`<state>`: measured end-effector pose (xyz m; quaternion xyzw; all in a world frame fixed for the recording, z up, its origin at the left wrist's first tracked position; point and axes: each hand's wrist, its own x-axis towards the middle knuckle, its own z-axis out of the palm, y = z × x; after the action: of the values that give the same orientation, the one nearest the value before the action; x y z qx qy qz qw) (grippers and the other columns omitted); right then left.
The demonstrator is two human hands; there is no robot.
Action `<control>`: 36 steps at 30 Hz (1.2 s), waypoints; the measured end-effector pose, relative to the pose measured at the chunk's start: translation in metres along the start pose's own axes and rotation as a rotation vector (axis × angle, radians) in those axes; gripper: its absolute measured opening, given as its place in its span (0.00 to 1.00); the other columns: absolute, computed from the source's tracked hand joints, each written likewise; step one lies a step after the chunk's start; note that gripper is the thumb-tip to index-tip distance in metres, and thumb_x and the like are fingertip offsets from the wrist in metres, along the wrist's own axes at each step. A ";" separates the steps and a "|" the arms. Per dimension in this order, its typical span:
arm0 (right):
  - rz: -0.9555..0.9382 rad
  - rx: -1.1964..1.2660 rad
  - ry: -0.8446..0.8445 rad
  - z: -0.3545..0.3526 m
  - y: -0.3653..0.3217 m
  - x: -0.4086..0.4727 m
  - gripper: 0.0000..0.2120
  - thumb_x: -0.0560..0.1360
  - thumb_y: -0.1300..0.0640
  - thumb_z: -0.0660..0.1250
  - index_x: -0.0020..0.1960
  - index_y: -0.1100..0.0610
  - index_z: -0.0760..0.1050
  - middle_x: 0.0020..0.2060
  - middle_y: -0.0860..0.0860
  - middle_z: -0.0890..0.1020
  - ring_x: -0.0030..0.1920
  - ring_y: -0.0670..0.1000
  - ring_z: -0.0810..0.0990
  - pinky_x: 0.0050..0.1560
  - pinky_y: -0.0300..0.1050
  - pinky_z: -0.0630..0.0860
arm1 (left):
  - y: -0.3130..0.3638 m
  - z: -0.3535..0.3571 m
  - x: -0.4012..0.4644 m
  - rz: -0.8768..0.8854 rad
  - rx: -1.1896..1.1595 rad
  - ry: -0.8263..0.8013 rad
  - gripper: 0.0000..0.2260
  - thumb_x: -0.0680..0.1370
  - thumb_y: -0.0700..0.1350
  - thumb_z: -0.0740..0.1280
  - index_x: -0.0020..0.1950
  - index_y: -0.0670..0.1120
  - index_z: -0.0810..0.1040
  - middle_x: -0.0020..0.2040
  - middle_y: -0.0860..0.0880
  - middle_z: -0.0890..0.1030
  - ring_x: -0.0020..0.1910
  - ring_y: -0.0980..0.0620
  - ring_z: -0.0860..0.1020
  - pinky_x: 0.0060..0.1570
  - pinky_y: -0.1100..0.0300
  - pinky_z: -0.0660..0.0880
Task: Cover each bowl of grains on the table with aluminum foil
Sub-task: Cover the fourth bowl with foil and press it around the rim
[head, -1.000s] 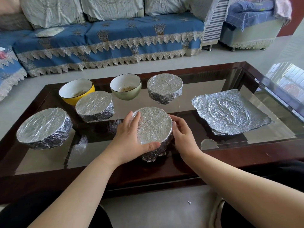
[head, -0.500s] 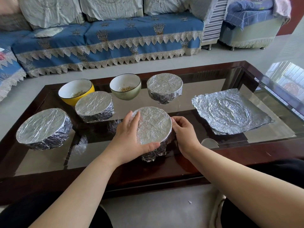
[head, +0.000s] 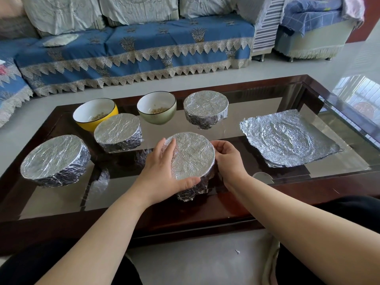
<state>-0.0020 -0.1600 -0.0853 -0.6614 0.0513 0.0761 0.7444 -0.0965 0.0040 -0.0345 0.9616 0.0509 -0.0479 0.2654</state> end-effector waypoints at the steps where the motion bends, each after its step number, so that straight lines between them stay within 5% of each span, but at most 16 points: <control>1: -0.014 -0.034 0.006 -0.001 0.000 0.000 0.04 0.78 0.63 0.68 0.47 0.55 0.79 0.40 0.52 0.83 0.38 0.48 0.79 0.42 0.47 0.79 | 0.000 0.000 0.000 0.000 0.000 0.002 0.56 0.63 0.75 0.67 0.81 0.54 0.42 0.79 0.57 0.39 0.78 0.52 0.43 0.76 0.49 0.49; 10: -0.035 -0.120 0.074 -0.002 -0.001 0.001 0.01 0.75 0.62 0.71 0.47 0.59 0.80 0.41 0.56 0.85 0.37 0.50 0.79 0.44 0.51 0.80 | 0.001 0.000 0.000 -0.001 -0.008 0.010 0.56 0.63 0.73 0.67 0.81 0.55 0.42 0.79 0.57 0.39 0.78 0.53 0.43 0.76 0.50 0.48; 14: -0.052 -0.162 0.145 -0.006 -0.001 -0.005 0.03 0.77 0.59 0.68 0.49 0.57 0.80 0.41 0.52 0.84 0.36 0.46 0.80 0.38 0.38 0.78 | 0.001 0.002 0.000 0.002 -0.006 0.026 0.55 0.65 0.72 0.69 0.81 0.54 0.41 0.79 0.57 0.39 0.78 0.53 0.43 0.75 0.50 0.48; 18: -0.052 -0.124 0.117 -0.006 -0.001 -0.022 0.09 0.79 0.53 0.63 0.49 0.52 0.83 0.42 0.46 0.86 0.45 0.44 0.83 0.51 0.45 0.79 | -0.001 0.003 0.000 -0.001 -0.006 0.036 0.57 0.63 0.74 0.68 0.81 0.54 0.41 0.79 0.57 0.40 0.78 0.53 0.43 0.75 0.50 0.49; 24: -0.105 -0.076 0.031 0.001 -0.003 -0.041 0.17 0.82 0.49 0.58 0.45 0.50 0.83 0.44 0.48 0.86 0.52 0.49 0.82 0.58 0.51 0.76 | -0.001 0.007 0.001 -0.012 -0.010 0.067 0.62 0.57 0.81 0.64 0.81 0.54 0.43 0.79 0.56 0.41 0.78 0.53 0.44 0.75 0.52 0.48; 31: -0.161 -0.117 -0.057 0.003 -0.005 -0.038 0.15 0.83 0.51 0.57 0.65 0.51 0.77 0.56 0.42 0.82 0.59 0.39 0.78 0.63 0.40 0.72 | 0.010 0.018 -0.004 -0.098 -0.020 0.201 0.58 0.59 0.77 0.59 0.81 0.50 0.46 0.80 0.48 0.43 0.78 0.45 0.46 0.76 0.49 0.50; 36: -0.156 -0.195 -0.093 0.000 -0.007 -0.022 0.08 0.79 0.52 0.60 0.55 0.46 0.75 0.44 0.50 0.84 0.43 0.51 0.83 0.49 0.57 0.78 | 0.015 0.014 -0.007 -0.150 -0.005 0.131 0.58 0.60 0.77 0.60 0.81 0.50 0.42 0.80 0.48 0.39 0.79 0.43 0.44 0.76 0.47 0.49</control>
<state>-0.0221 -0.1620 -0.0742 -0.7283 -0.0426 0.0534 0.6819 -0.1030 -0.0166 -0.0381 0.9555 0.1401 -0.0043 0.2597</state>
